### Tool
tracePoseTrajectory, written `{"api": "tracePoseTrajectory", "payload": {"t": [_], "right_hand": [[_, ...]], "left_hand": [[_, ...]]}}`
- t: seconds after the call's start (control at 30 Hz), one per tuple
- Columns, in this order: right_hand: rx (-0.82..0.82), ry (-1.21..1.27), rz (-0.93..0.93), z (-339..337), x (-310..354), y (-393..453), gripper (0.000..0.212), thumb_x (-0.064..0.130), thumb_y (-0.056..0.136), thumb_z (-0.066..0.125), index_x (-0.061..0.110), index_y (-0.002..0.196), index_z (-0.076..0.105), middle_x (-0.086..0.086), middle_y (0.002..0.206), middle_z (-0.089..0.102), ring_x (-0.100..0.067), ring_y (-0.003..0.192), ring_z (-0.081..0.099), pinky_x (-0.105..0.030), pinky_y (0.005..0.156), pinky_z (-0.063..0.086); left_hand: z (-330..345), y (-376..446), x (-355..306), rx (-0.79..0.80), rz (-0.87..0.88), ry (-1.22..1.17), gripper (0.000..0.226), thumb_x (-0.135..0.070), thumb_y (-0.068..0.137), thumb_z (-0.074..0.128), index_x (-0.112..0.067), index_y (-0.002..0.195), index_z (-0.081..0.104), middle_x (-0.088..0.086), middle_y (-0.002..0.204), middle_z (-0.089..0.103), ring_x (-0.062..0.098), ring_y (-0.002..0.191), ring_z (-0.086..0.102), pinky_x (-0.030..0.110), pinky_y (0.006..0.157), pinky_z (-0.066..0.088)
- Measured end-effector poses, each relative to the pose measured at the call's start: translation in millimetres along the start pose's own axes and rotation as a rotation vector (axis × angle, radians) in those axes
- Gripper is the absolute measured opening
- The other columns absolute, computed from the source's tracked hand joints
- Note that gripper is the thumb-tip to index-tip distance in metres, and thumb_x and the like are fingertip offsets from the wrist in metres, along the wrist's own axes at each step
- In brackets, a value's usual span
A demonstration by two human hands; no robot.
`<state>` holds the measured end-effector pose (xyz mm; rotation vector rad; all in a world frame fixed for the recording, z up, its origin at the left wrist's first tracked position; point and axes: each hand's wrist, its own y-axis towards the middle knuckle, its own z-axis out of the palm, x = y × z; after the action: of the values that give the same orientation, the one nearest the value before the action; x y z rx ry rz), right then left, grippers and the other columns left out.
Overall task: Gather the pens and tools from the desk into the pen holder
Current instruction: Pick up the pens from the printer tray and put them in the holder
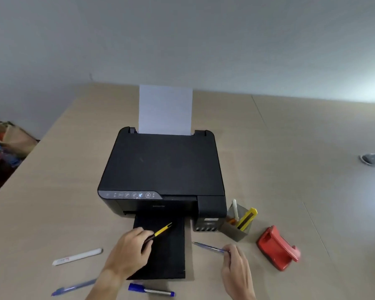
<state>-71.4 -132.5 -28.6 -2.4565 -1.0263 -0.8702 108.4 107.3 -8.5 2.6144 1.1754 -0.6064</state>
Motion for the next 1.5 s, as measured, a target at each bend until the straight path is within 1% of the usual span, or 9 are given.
{"api": "tracePoseTrajectory", "payload": {"t": [0.13, 0.4, 0.5, 0.63, 0.83, 1.07, 1.13, 1.23, 1.5], "right_hand": [[-0.143, -0.017, -0.036, -34, -16, 7, 0.019, -0.003, 0.085, 0.054, 0.012, 0.076, 0.053, -0.001, 0.077, 0.05, -0.022, 0.072, 0.052, -0.042, 0.069, 0.048], [-0.277, -0.008, -0.118, -104, -6, 50, 0.013, 0.016, 0.076, 0.035, 0.015, 0.073, 0.048, 0.004, 0.079, 0.038, -0.021, 0.064, 0.046, -0.028, 0.059, 0.034], [-0.325, -0.028, -0.062, -118, 1, 69, 0.013, 0.013, 0.084, 0.038, 0.018, 0.082, 0.049, 0.004, 0.085, 0.037, -0.024, 0.068, 0.049, -0.034, 0.059, 0.04], [-0.278, -0.11, -0.076, -123, 5, 81, 0.011, 0.001, 0.086, 0.047, 0.011, 0.086, 0.052, -0.002, 0.089, 0.041, -0.029, 0.079, 0.05, -0.038, 0.067, 0.043], [-0.136, -0.279, -0.183, -113, -2, 84, 0.013, 0.01, 0.082, 0.046, 0.013, 0.089, 0.056, -0.003, 0.091, 0.044, -0.023, 0.082, 0.049, -0.034, 0.079, 0.046], [-0.109, -0.195, -0.046, -100, -14, 73, 0.048, 0.004, 0.084, 0.046, 0.015, 0.131, 0.044, -0.004, 0.115, 0.052, -0.026, 0.091, 0.059, -0.031, 0.082, 0.042], [-0.088, -0.165, 0.006, -97, -20, 66, 0.038, 0.006, 0.087, 0.046, 0.015, 0.124, 0.047, -0.005, 0.115, 0.055, -0.026, 0.088, 0.061, -0.03, 0.076, 0.043], [-0.022, -0.191, 0.028, -94, -26, 54, 0.011, 0.013, 0.094, 0.042, 0.018, 0.094, 0.052, -0.002, 0.093, 0.061, -0.02, 0.075, 0.06, -0.029, 0.067, 0.043], [0.047, -0.197, 0.047, -80, -30, 35, 0.026, 0.018, 0.095, 0.044, 0.018, 0.07, 0.046, 0.002, 0.063, 0.059, -0.016, 0.054, 0.056, -0.031, 0.05, 0.041]], "left_hand": [[-7, 27, -39, 0.06, 0.171, -0.093, 0.016, -0.019, 0.082, 0.066, -0.024, 0.096, 0.07, -0.015, 0.082, 0.061, -0.002, 0.07, 0.055, 0.007, 0.063, 0.042], [2, 74, -125, 0.1, 0.352, -0.15, 0.013, -0.02, 0.084, 0.052, -0.025, 0.088, 0.064, -0.012, 0.079, 0.057, 0.006, 0.064, 0.052, 0.016, 0.056, 0.042], [3, 90, -148, 0.057, 0.374, -0.128, 0.014, -0.019, 0.086, 0.05, -0.024, 0.092, 0.063, -0.01, 0.081, 0.058, 0.007, 0.065, 0.053, 0.016, 0.056, 0.039], [-2, 110, -169, -0.004, 0.365, -0.065, 0.018, -0.019, 0.088, 0.046, -0.022, 0.095, 0.062, -0.006, 0.084, 0.058, 0.013, 0.066, 0.057, 0.024, 0.056, 0.044], [-5, 131, -196, 0.014, 0.414, 0.117, 0.025, -0.021, 0.086, 0.036, -0.018, 0.095, 0.06, -0.001, 0.088, 0.061, 0.015, 0.069, 0.058, 0.032, 0.059, 0.054], [7, 132, -211, 0.102, 0.436, 0.223, 0.012, -0.018, 0.091, 0.037, -0.017, 0.098, 0.047, 0.001, 0.085, 0.065, 0.019, 0.069, 0.06, 0.036, 0.061, 0.054], [11, 130, -211, 0.102, 0.429, 0.227, 0.013, -0.018, 0.092, 0.037, -0.017, 0.101, 0.047, 0.001, 0.086, 0.066, 0.019, 0.071, 0.061, 0.036, 0.061, 0.054], [16, 127, -208, 0.087, 0.403, 0.207, 0.013, -0.017, 0.095, 0.039, -0.017, 0.106, 0.046, 0.001, 0.085, 0.067, 0.019, 0.071, 0.062, 0.037, 0.06, 0.055], [14, 103, -173, 0.08, 0.41, 0.038, 0.014, -0.016, 0.094, 0.037, -0.02, 0.1, 0.049, -0.003, 0.071, 0.066, 0.02, 0.059, 0.062, 0.034, 0.051, 0.049]]}}
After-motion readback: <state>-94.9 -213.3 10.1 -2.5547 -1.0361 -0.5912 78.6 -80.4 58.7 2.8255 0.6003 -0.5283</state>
